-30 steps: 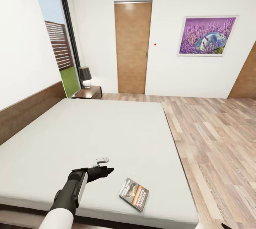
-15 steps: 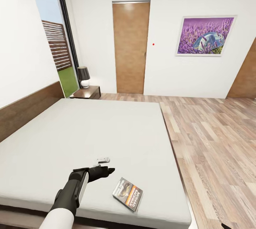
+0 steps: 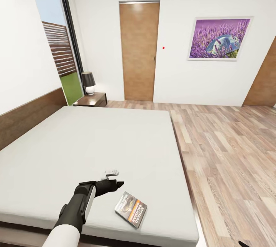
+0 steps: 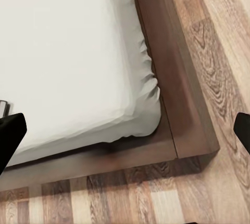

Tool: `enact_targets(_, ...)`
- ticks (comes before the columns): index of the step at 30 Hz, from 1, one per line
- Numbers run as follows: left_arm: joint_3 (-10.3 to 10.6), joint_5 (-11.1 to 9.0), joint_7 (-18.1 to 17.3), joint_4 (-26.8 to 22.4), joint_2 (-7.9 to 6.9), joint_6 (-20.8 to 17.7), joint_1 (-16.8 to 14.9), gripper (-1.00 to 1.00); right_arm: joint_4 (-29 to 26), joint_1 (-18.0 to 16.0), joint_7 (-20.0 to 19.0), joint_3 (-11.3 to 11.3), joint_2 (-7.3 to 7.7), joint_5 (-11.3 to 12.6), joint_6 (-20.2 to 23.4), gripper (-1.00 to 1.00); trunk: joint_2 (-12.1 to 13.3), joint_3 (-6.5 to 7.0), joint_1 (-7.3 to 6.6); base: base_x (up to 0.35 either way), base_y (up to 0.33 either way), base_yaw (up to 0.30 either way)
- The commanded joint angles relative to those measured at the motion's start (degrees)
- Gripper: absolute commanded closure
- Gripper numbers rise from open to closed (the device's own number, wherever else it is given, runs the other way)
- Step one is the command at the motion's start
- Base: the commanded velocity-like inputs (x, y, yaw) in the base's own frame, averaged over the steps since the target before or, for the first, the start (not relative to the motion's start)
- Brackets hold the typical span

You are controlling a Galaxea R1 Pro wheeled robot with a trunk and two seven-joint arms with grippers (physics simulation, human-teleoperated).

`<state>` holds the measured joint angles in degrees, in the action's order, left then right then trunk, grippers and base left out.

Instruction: In the bedroom, move the book from the bed onto either nightstand, and place the two sandals side by side next to the bed.

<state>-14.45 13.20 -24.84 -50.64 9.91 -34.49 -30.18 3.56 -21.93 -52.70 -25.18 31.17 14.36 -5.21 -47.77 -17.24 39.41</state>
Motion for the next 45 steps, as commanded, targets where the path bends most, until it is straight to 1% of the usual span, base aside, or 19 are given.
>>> enact_targets(1,-0.3,0.6,-0.6,-0.1,0.09,-0.2,-0.1,-1.00,0.3,-0.1,-0.2,0.5,0.04,0.5,-0.5,-1.00,-0.1,-0.08,0.01,0.000,-0.020,0.000)
enact_targets(7,-0.3,0.6,-0.6,-0.1,0.09,-0.2,-0.1,-1.00,0.3,-0.1,-0.2,0.5,0.03,0.5,-0.6,-1.00,-0.1,-0.08,0.01,0.000,-0.044,0.000)
enact_targets(17,-0.3,0.6,-0.6,-0.1,0.09,-0.1,-0.1,-1.00,0.3,-0.1,-0.2,0.5,0.05,0.5,-0.5,-1.00,-0.1,-0.08,0.01,0.000,-0.206,0.000)
enact_targets(26,-0.3,0.6,-0.4,0.0,0.09,0.1,-0.1,-1.00,0.3,-0.1,-0.2,0.5,0.03,0.5,-0.6,-1.00,-0.1,-0.08,0.01,0.000,-0.030,0.000)
enact_targets(29,-0.3,0.6,-0.1,-0.1,0.09,0.5,-0.1,-1.00,0.3,-0.1,-0.2,0.5,0.03,0.5,-0.5,-1.00,-0.1,-0.08,0.01,0.000,-0.003,0.000)
enact_targets(31,-0.2,0.6,1.0,-0.3,0.09,0.6,-0.2,-1.00,0.3,-0.1,-0.2,0.5,0.03,0.5,-0.5,-1.00,-0.1,-0.08,0.01,0.000,-0.001,0.000)
enact_targets(33,-0.1,0.4,4.6,-0.4,0.09,0.5,-2.1,-1.00,0.3,-0.1,-0.2,0.5,0.03,0.5,-0.5,-1.00,-0.1,-0.08,0.01,0.000,0.000,0.000)
enact_targets(36,-0.1,0.3,6.6,-0.2,0.09,0.3,-4.4,-1.00,0.3,-0.1,-0.2,0.5,0.03,0.5,-0.5,-1.00,-0.1,-0.08,0.01,0.000,0.000,0.000)
enact_targets(37,-0.1,0.1,7.4,-0.1,0.09,0.1,-5.9,-1.00,0.3,-0.1,-0.2,0.5,0.03,0.5,-0.5,-1.00,-0.1,-0.08,0.01,0.000,0.000,0.000)
enact_targets(39,-0.1,-0.2,8.1,0.1,0.09,-0.3,-7.5,-1.00,0.3,-0.1,-0.2,0.5,0.03,0.5,-0.5,-1.00,-0.1,-0.08,0.01,0.000,0.000,0.000)
enact_targets(41,-0.1,-0.7,8.5,0.2,0.09,-0.6,-8.4,-1.00,0.3,-0.1,-0.2,0.5,0.03,0.5,-0.5,-1.00,-0.1,-0.08,0.01,0.000,0.000,0.000)
enact_targets(45,-0.1,-2.2,8.8,0.2,0.09,-0.8,-9.2,-1.00,0.3,-0.1,-0.2,0.5,-0.03,0.5,-0.5,-1.00,-0.1,-0.08,0.01,0.000,0.000,0.000)
